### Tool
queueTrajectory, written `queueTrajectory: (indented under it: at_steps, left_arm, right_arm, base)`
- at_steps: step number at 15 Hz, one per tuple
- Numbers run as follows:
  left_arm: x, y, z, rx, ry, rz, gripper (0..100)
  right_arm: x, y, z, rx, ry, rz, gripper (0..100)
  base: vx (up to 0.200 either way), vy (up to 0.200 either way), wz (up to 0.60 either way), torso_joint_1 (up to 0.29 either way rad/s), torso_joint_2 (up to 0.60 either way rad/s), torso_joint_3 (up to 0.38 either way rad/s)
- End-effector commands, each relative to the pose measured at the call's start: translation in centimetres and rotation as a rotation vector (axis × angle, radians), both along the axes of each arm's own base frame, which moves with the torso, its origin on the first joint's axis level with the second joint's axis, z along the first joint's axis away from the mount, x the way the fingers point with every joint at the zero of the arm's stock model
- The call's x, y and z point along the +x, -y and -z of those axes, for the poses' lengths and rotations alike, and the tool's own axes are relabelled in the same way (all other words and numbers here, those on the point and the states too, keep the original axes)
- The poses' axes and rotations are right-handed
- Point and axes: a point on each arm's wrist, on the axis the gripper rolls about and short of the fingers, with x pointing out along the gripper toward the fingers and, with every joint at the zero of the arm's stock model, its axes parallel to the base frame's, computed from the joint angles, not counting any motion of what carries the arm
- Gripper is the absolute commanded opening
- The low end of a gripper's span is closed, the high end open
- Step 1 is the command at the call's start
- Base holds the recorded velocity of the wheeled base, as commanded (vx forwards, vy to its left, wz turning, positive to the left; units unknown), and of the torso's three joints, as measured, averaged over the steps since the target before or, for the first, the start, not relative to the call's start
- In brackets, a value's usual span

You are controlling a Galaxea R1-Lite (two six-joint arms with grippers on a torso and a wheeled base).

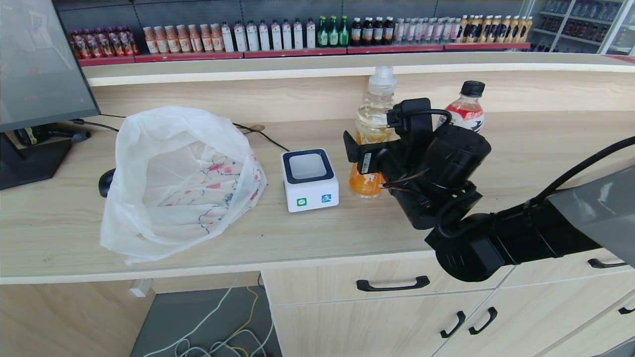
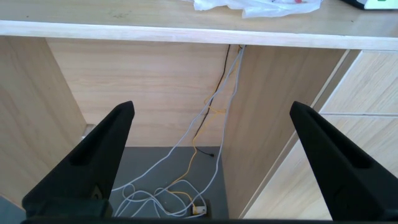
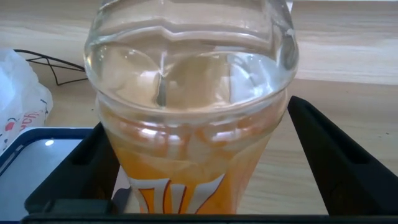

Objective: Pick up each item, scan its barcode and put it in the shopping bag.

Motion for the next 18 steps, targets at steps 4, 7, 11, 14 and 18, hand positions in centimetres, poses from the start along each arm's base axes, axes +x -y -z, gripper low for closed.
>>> queueTrajectory:
  at_steps: [4,7,11,14,18]
  left_arm:
    - [0.0,0.0,0.0,0.001,0.001,0.0,100]
    - [0.0,0.0,0.0,0.001,0.001,-0.001,100]
    - [0.0,0.0,0.0,-0.001,0.001,-0.001,100]
    - [0.0,0.0,0.0,0.001,0.001,-0.001,100]
    - [0.0,0.0,0.0,-0.001,0.001,-0.001,100]
  right_arm:
    - [0.0,-0.1,-0.4,0.007,0.011,-0.003,0]
    - [0.1,-0.1,-0.9,0.02,0.027,-0.003,0]
    - [0.1,-0.1,-0.9,0.021,0.027,-0.004,0]
    - [-0.1,0.0,-1.2,0.026,0.032,-0.004,0]
    - [-0.8,0.4,-2.4,0.042,0.053,-0.006,0]
  base:
    - [0.0,0.0,0.0,0.0,0.0,0.0]
    - [0.0,0.0,0.0,0.0,0.0,0.0]
    - [0.0,0.0,0.0,0.0,0.0,0.0]
    - [0.0,0.0,0.0,0.0,0.0,0.0]
    - [0.0,0.0,0.0,0.0,0.0,0.0]
